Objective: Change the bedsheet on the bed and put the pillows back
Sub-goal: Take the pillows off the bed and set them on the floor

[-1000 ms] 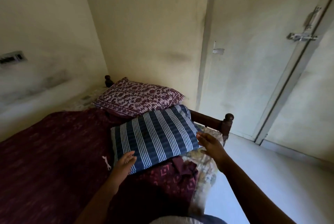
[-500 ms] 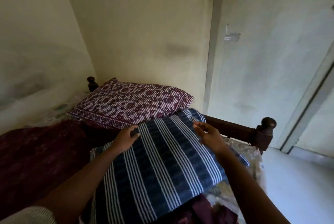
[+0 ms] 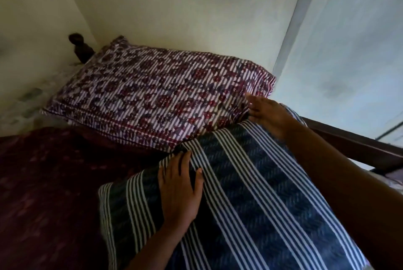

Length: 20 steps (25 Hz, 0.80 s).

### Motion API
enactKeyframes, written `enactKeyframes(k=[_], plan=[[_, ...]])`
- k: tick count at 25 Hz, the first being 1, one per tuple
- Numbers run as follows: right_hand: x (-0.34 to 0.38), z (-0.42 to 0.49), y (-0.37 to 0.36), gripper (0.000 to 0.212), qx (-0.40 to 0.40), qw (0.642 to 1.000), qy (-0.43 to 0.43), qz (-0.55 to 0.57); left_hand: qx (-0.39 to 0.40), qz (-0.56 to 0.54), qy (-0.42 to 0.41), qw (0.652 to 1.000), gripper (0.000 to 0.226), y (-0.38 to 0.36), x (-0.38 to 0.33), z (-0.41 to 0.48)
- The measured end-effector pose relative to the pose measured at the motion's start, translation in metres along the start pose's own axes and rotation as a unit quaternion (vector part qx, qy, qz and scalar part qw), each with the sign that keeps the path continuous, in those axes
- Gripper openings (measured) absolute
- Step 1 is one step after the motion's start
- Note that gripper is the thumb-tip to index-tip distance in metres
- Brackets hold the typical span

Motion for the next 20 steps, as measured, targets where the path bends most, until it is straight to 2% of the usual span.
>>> enactKeyframes(k=[2, 4, 7, 12, 15, 18, 20], plan=[[-0.003, 0.041, -0.024, 0.096, -0.013, 0.996, -0.085, -0.003, -0.002, 0.010, 0.007, 1.000, 0.060, -0.005, 0.000, 0.001], [-0.009, 0.071, -0.044, 0.120, -0.097, 0.989, -0.113, 0.020, -0.014, 0.018, 0.009, 1.000, 0.054, -0.008, -0.001, 0.004], [-0.019, 0.081, -0.061, 0.114, -0.191, 0.973, -0.114, 0.065, -0.023, 0.020, 0.009, 0.999, 0.050, -0.011, -0.003, 0.002], [-0.023, 0.052, -0.053, 0.099, -0.174, 0.979, -0.094, 0.052, -0.020, 0.006, 0.005, 1.000, 0.053, -0.012, -0.003, 0.002], [-0.031, 0.018, -0.046, 0.099, -0.154, 0.982, -0.081, 0.072, -0.019, -0.050, 0.022, 0.998, 0.082, -0.001, -0.005, -0.003], [-0.044, -0.016, -0.035, 0.097, -0.153, 0.983, -0.067, 0.083, 0.024, -0.140, 0.050, 0.989, 0.113, 0.015, 0.000, -0.007], [-0.053, -0.033, -0.030, 0.097, -0.144, 0.983, -0.064, 0.091, 0.071, -0.132, 0.035, 0.988, 0.118, 0.026, 0.012, -0.001]])
Point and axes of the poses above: each hand's wrist, its own z-axis towards the middle knuckle, its own y-axis out of the back of the hand, x = y × z, the point moved 3 cm from there along z, towards the middle knuckle, and after that the axes turned 7 degrees about -y, right-handed, at the moved point
